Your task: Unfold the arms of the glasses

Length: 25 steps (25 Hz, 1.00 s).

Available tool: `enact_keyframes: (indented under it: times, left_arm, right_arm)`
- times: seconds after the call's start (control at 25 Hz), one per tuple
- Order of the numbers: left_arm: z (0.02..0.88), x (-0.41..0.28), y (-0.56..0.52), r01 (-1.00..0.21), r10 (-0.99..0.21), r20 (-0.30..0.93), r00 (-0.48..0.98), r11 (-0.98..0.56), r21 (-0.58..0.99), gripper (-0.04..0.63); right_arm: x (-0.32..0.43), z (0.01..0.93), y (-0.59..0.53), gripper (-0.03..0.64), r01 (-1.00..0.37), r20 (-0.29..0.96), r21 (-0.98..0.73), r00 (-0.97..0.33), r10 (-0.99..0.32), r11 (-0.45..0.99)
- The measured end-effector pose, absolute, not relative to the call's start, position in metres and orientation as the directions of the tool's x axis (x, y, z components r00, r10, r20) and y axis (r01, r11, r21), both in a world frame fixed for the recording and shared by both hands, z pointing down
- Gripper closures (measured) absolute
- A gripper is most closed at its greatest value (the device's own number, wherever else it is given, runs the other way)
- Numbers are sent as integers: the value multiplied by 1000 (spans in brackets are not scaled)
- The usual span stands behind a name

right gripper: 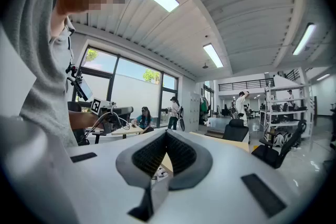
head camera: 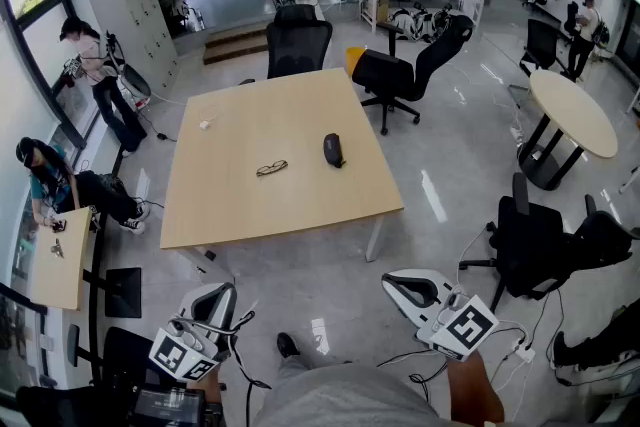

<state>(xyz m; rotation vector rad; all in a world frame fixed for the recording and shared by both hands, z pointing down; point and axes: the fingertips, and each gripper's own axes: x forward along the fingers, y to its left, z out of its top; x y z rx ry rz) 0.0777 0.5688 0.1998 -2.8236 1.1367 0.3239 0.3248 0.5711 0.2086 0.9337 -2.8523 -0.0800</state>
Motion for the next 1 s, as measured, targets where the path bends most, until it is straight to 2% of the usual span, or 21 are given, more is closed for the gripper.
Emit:
enact_keyframes:
  times: [0.56, 0.8, 1.0]
  left_arm:
    - [211, 65, 568, -697, -684, -207, 699, -717, 18, 589]
    - [220, 55, 547, -693, -685, -185, 705, -720, 24, 589]
    - [224, 43, 519, -686, -678, -178, 713, -727, 26, 589]
  right_arm:
    - [315, 217, 565, 609, -595, 125, 79, -790, -600, 800]
    - [302, 218, 546, 607, -612, 91, 30, -785, -612, 790]
    - [287, 225, 520, 607, -622, 119, 37, -774, -621, 782]
